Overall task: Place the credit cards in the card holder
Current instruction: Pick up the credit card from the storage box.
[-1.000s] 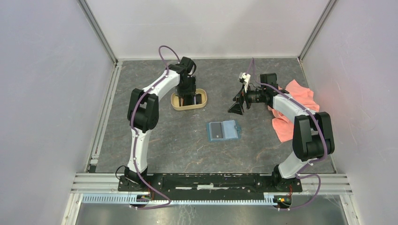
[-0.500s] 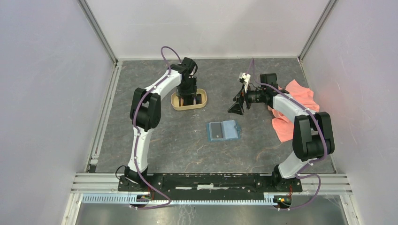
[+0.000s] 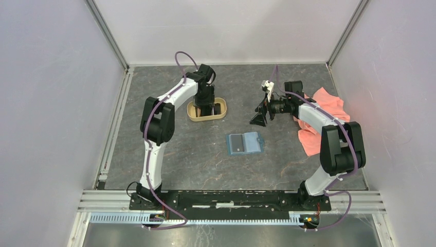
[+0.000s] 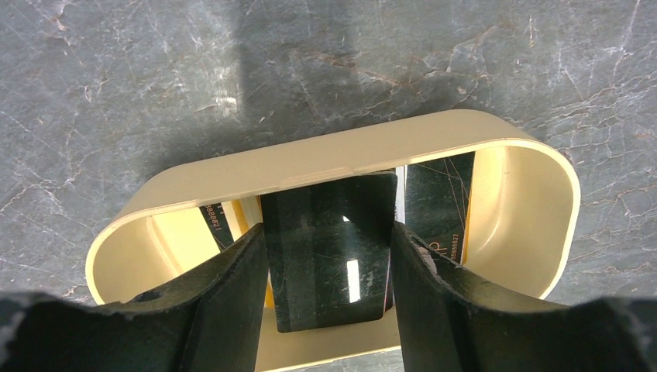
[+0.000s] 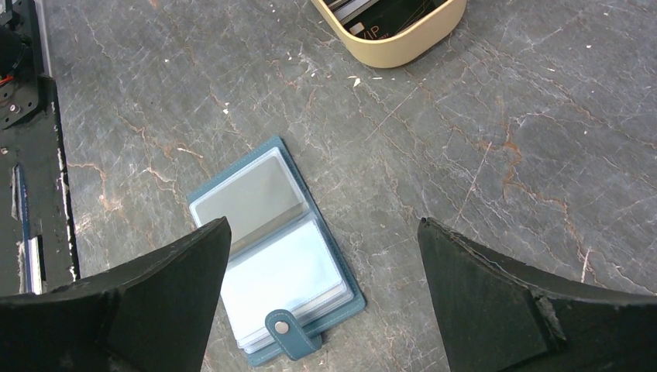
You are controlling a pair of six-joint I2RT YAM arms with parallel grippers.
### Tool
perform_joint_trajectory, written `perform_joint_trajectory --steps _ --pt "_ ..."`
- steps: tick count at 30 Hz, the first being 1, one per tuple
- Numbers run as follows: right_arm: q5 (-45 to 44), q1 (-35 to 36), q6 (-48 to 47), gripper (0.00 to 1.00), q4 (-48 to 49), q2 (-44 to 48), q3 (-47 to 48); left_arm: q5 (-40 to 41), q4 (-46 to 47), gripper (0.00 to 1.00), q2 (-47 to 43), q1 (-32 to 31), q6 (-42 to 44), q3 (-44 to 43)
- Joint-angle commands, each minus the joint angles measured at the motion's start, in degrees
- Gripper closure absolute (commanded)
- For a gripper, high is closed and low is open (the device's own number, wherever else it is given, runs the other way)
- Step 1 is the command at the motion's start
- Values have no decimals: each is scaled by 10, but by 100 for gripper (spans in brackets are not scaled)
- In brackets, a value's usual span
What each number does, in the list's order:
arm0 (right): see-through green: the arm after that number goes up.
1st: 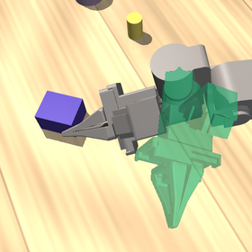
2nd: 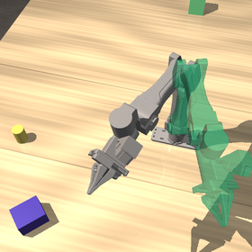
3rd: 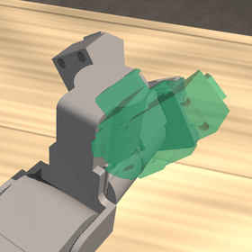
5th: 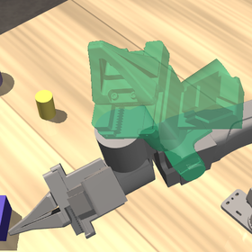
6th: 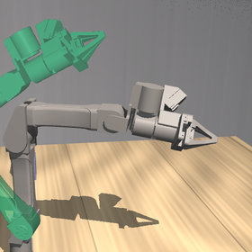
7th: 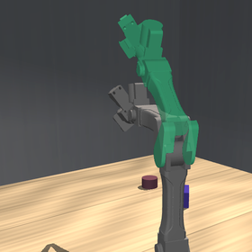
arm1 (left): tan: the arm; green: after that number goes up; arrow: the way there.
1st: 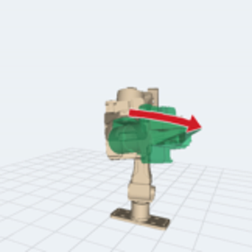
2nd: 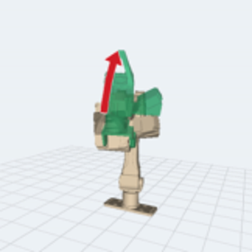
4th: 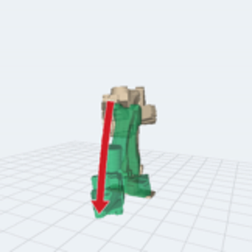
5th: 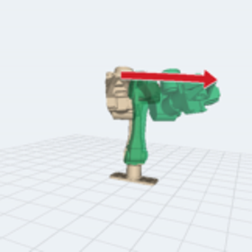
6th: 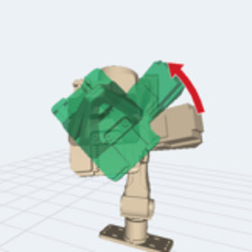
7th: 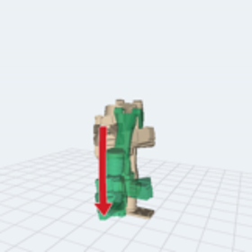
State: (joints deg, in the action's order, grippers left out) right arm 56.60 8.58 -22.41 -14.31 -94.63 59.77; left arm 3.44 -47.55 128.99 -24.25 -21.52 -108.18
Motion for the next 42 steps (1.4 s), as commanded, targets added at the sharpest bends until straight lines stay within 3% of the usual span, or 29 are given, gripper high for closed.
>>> perform_joint_trajectory --steps 1,6,12,21,30,35,42 --pt "11 0 -11 2 9 -2 18 6 30 49 -58 4 33 34" --pt "11 1 -11 2 9 -3 18 -23 62 50 -85 18 29 70" --pt "11 0 -11 2 9 -1 17 -116 134 50 -119 44 7 119" --pt "11 6 -17 2 9 0 16 -163 190 51 -148 64 -14 171" --pt "3 73 26 2 62 -21 36 -260 293 53 -182 102 -60 246" --pt "23 106 192 2 204 -85 96 -352 407 54 -202 130 -121 320" --pt "28 145 525 14 491 -182 124 -474 608 54 -211 154 -214 397"
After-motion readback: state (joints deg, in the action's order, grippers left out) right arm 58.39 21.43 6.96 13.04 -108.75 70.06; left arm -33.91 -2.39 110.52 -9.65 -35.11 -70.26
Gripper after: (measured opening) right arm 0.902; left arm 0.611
